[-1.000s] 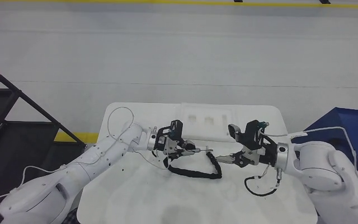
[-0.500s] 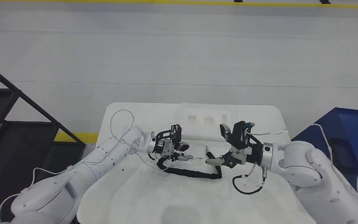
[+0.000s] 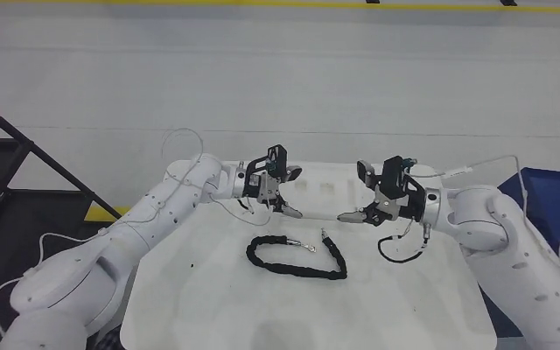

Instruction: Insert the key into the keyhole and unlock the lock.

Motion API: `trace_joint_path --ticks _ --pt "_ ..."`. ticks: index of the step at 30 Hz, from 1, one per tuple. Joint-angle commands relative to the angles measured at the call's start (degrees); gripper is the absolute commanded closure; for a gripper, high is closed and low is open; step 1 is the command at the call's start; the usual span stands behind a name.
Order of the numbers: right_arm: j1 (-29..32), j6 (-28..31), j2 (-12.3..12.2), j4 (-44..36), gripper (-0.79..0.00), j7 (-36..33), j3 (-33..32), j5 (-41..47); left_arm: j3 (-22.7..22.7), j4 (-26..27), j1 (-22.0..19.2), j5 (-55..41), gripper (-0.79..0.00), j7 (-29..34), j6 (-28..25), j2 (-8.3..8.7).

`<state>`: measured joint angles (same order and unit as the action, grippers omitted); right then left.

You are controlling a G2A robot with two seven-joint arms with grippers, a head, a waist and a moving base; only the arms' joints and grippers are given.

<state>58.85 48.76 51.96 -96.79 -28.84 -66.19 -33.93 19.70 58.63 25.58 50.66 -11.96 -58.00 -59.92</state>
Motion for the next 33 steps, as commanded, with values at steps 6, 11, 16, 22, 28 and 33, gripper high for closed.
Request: trace_joint_path --ticks 6,11,16,22,28,33 --pt "-11.4 1.5 0.9 8.9 -0.785 -4.6 2.5 0.5 -3.3 -0.9 -8.1 -8.8 -0.785 -1.3 0.0 1.34" --pt "-16.5 -0.4 1.6 13.6 -0.785 -6.6 4.6 0.5 -5.4 -1.4 -12.4 -13.3 -0.785 -2.2 0.0 2.86" --pt "-20.2 -0.1 2.4 17.6 -0.785 -7.2 6.7 0.7 -7.7 -1.8 -14.8 -15.7 -0.785 -3.6 0.0 4.02" --pt "-21.3 -0.2 2.7 18.7 -0.785 -7.0 7.4 0.6 -8.6 -2.0 -15.2 -16.1 -0.785 -4.2 0.0 4.18" --pt "-21.3 -0.2 2.7 18.7 -0.785 -7.0 7.4 0.6 -8.5 -2.0 -15.2 -16.1 -0.785 -4.2 0.0 4.17" --pt "-21.3 -0.2 2.7 18.7 -0.785 -7.0 7.4 0.6 -8.5 -2.0 -15.2 -16.1 -0.785 -4.2 0.0 4.17"
